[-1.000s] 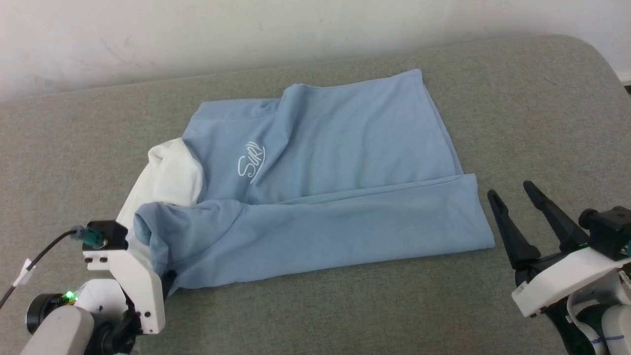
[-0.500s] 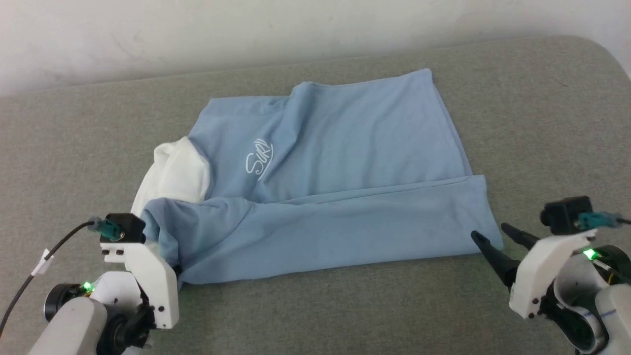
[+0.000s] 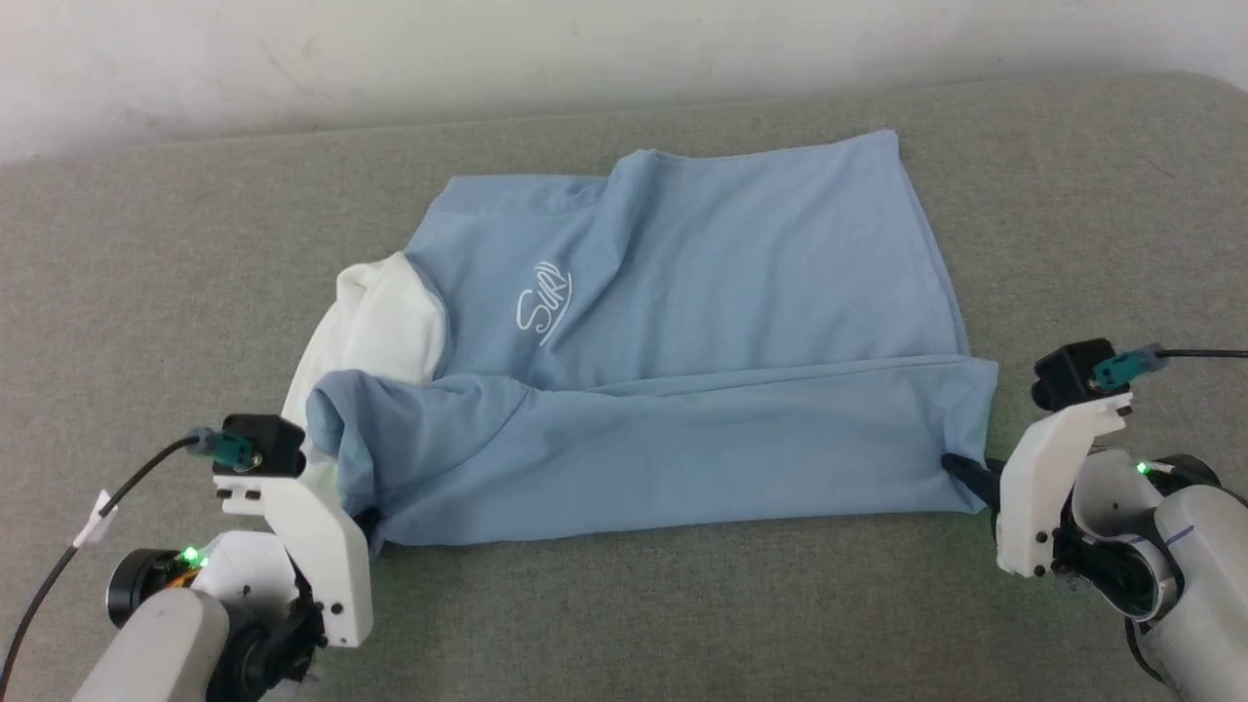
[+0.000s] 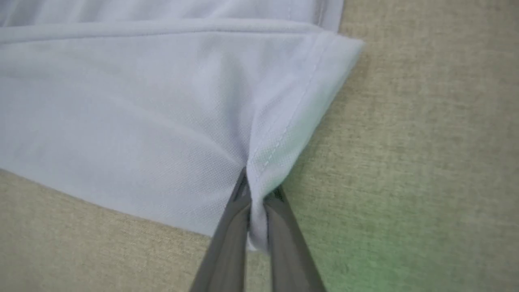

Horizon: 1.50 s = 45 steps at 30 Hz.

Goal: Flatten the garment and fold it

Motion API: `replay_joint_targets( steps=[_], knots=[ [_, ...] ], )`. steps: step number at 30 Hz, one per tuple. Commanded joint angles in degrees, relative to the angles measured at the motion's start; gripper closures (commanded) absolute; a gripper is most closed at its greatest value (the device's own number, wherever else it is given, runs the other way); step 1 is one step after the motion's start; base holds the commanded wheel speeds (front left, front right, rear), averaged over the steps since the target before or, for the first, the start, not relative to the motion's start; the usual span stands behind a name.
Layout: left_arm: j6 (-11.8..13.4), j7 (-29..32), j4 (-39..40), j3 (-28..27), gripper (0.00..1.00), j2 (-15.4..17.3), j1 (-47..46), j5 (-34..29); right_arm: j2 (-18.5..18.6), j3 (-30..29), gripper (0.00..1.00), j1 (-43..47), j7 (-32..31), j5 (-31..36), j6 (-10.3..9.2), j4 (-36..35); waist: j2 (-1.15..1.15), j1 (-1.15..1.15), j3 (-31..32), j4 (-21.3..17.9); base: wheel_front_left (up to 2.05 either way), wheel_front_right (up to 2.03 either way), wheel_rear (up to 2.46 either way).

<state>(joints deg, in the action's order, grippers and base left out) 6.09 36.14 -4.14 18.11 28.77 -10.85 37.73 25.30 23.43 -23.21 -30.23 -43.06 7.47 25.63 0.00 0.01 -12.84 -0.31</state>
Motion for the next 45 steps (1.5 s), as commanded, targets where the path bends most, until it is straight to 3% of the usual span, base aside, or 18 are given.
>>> replay_joint_targets(
  steps=[1,4,9,15,21,25,26,27,28,29,30,37,45],
  knots=[
    [-0.4,-0.1,-0.3,0.6,1.0,-0.4,1.4,0.1,-1.2,2.2,1.0,2.0,-0.9,-0.2,0.02,1.4,0.0,-0.01,0.5,-0.1,0.0,0.0,0.0],
    [0.1,-1.3,1.2,-0.5,1.0,0.7,2.6,-0.1,0.3,3.2,1.0,1.3,1.3,-0.6,0.02,-0.4,0.0,-0.01,1.9,-0.5,0.0,0.0,0.0],
    [3.1,-0.9,6.5,-1.8,1.0,3.2,6.9,-1.3,3.5,4.0,1.0,2.5,4.8,1.4,0.02,-6.1,0.0,-0.01,5.3,-0.8,0.0,0.0,0.0],
    [7.3,0.8,15.0,-3.6,1.0,6.5,15.0,-2.2,6.9,0.5,1.0,9.6,5.2,3.8,0.02,-14.5,0.0,-0.01,8.1,-1.0,0.0,0.0,0.0],
    [11.3,1.4,18.6,-5.0,1.0,5.7,24.3,-0.1,4.6,-5.4,1.0,20.9,2.4,4.8,0.02,-19.6,0.0,-0.01,8.8,-1.3,0.0,0.0,0.0],
    [10.8,-1.4,14.7,-4.5,1.0,2.4,26.0,1.7,1.1,-8.3,1.0,26.1,1.3,6.5,0.02,-19.2,0.0,-0.01,8.2,-1.2,0.0,0.0,0.0],
    [10.7,-2.3,13.4,-4.6,1.0,1.5,26.0,2.1,0.0,-8.9,0.8,26.8,1.8,6.9,0.02,-18.9,0.0,-0.01,8.0,-1.4,0.0,0.0,0.0],
    [10.5,-2.8,12.1,-4.6,1.0,0.9,26.1,2.5,-1.1,-9.1,0.4,27.3,2.1,6.9,0.02,-18.6,0.0,-0.01,7.9,-1.7,0.0,0.0,0.0],
    [10.3,-3.1,10.9,-4.5,0.69,0.4,26.1,2.9,-1.7,-9.1,0.0,27.7,2.7,7.1,0.02,-18.5,0.0,-0.01,7.8,-1.7,0.0,0.0,0.0],
    [10.1,-3.8,10.1,-4.6,0.09,-0.2,25.9,3.3,-2.1,-9.4,0.0,27.8,3.7,7.6,0.02,-18.5,0.0,-0.01,7.7,-1.8,0.0,0.0,0.0],
    [9.8,-4.6,9.6,-4.8,0.0,-0.7,25.6,3.6,-2.5,-9.7,0.0,28.0,4.9,7.9,0.02,-18.8,0.0,-0.01,7.6,-1.9,0.0,0.0,0.0],
    [8.0,-11.2,13.4,-8.7,0.0,-2.8,22.9,5.6,-4.5,-13.3,0.0,27.6,16.4,11.1,0.02,-25.3,0.0,-0.01,7.4,-3.1,0.0,0.0,0.0],
    [9.4,-16.7,18.1,-10.0,0.0,-1.5,15.4,-0.5,-9.4,-19.4,0.0,26.9,23.5,19.4,0.02,-33.4,0.0,-0.01,3.7,-5.3,0.0,0.0,0.0]
  ],
)
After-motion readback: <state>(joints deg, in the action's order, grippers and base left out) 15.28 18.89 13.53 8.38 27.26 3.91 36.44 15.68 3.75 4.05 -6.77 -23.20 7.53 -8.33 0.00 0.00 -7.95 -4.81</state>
